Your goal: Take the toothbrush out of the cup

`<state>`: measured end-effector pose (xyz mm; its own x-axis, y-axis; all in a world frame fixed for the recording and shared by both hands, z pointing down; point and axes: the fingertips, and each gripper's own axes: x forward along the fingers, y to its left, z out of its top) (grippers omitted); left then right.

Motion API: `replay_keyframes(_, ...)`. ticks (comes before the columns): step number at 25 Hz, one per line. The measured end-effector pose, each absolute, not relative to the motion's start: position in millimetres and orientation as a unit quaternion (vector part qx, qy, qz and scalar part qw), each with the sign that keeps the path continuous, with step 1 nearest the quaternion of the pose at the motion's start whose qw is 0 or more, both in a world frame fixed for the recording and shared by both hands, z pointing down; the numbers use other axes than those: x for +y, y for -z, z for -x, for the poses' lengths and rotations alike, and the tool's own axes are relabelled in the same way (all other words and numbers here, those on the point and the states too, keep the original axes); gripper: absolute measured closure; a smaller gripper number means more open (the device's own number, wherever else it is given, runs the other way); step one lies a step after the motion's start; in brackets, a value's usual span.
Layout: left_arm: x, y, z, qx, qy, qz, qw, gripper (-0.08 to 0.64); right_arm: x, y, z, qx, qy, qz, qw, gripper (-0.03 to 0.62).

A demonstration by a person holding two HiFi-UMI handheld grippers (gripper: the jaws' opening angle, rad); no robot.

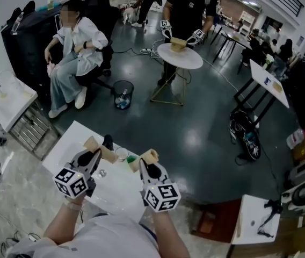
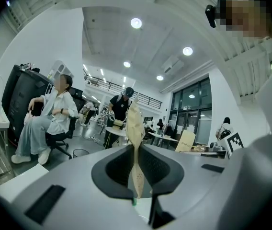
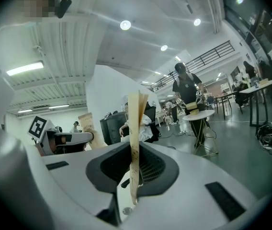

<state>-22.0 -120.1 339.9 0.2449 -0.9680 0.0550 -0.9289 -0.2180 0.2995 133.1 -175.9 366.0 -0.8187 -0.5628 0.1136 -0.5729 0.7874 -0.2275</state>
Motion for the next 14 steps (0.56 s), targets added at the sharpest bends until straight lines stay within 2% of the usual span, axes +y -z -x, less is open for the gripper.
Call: replay_keyframes(14, -127.9, -340.1, 9.3, -0.608, 0.067, -0.780, 0.131, 0.514, -187.5, -360.6, -152.7, -0.938, -0.126, -0.321, 0.017, 0.545)
